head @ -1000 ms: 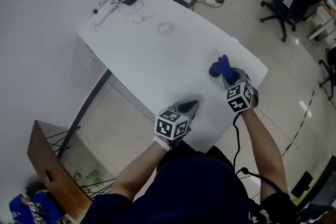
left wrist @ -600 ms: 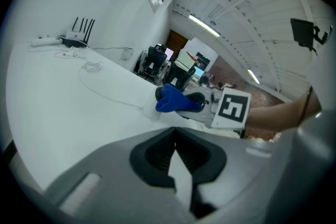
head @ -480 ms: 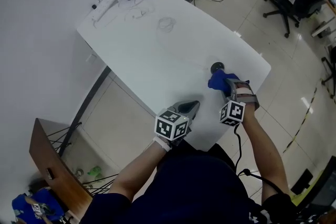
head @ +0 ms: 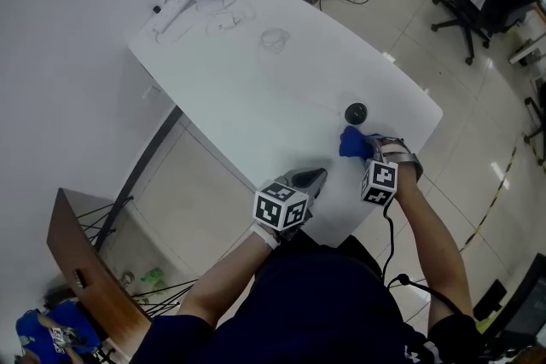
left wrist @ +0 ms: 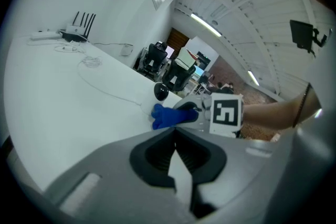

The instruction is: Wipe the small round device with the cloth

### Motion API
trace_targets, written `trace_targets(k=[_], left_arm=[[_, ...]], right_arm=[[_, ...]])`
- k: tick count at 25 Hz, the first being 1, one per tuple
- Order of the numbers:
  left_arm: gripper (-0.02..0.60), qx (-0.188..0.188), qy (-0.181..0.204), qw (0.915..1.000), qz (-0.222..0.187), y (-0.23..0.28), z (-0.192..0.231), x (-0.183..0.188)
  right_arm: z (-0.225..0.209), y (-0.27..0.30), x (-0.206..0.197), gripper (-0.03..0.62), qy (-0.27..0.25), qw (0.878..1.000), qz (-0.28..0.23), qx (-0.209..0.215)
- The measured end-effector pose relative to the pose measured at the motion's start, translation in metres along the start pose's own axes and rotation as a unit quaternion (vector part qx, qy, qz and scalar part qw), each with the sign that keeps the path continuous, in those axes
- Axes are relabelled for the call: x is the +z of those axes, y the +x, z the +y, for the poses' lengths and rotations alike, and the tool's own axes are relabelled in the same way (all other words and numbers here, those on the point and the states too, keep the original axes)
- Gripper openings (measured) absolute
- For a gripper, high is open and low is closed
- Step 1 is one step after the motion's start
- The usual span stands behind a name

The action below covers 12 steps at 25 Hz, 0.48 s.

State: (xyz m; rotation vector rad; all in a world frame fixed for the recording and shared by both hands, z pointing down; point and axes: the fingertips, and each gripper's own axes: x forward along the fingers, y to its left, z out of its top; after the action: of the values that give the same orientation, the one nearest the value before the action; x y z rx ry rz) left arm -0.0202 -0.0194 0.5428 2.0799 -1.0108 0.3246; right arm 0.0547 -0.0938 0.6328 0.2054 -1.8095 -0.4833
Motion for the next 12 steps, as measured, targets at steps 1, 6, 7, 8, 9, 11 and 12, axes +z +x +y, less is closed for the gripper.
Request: trace_targets(k=[1, 6, 7, 8, 9, 11, 12], left_arm=[[0.003, 0.002, -0.001, 1.0, 0.0, -0.002, 0.001, -0.001], [0.003, 0.009, -0.004, 0.9999, -0.006, -0.009, 0.004, -0.001], [0.003, 0.009, -0.004, 0.9999, -0.007, -0.009, 0.004, 0.0], [0.003, 0.009, -0.004, 0.9999, -0.009, -0.01, 0.003, 0.001], [0.003, 0.009, -0.004, 0.9999, -0.01, -0.01, 0.003, 0.001], [0.003, 0.008, -0.004, 0.9999, -0.012, -0.01, 0.002, 0.002], [0.003, 0.007, -0.003, 0.9999, -0.013, -0.009, 0.001, 0.003]], right_arm=[[-0.01, -0.01, 0.007, 0.14, 0.023, 0.999, -0.024, -0.019], [-0.071, -0.059, 0.021, 0.14, 0.039, 0.984, -0.081, -0.156], [-0.08, -0.066, 0.021, 0.14, 0.036, 0.981, -0.084, -0.172], [-0.087, -0.07, 0.022, 0.14, 0.033, 0.979, -0.085, -0.182], [-0.093, -0.071, 0.021, 0.14, 0.03, 0.978, -0.083, -0.186], [-0.101, -0.07, 0.02, 0.14, 0.025, 0.979, -0.078, -0.185], [-0.104, -0.068, 0.02, 0.14, 0.024, 0.98, -0.077, -0.183]])
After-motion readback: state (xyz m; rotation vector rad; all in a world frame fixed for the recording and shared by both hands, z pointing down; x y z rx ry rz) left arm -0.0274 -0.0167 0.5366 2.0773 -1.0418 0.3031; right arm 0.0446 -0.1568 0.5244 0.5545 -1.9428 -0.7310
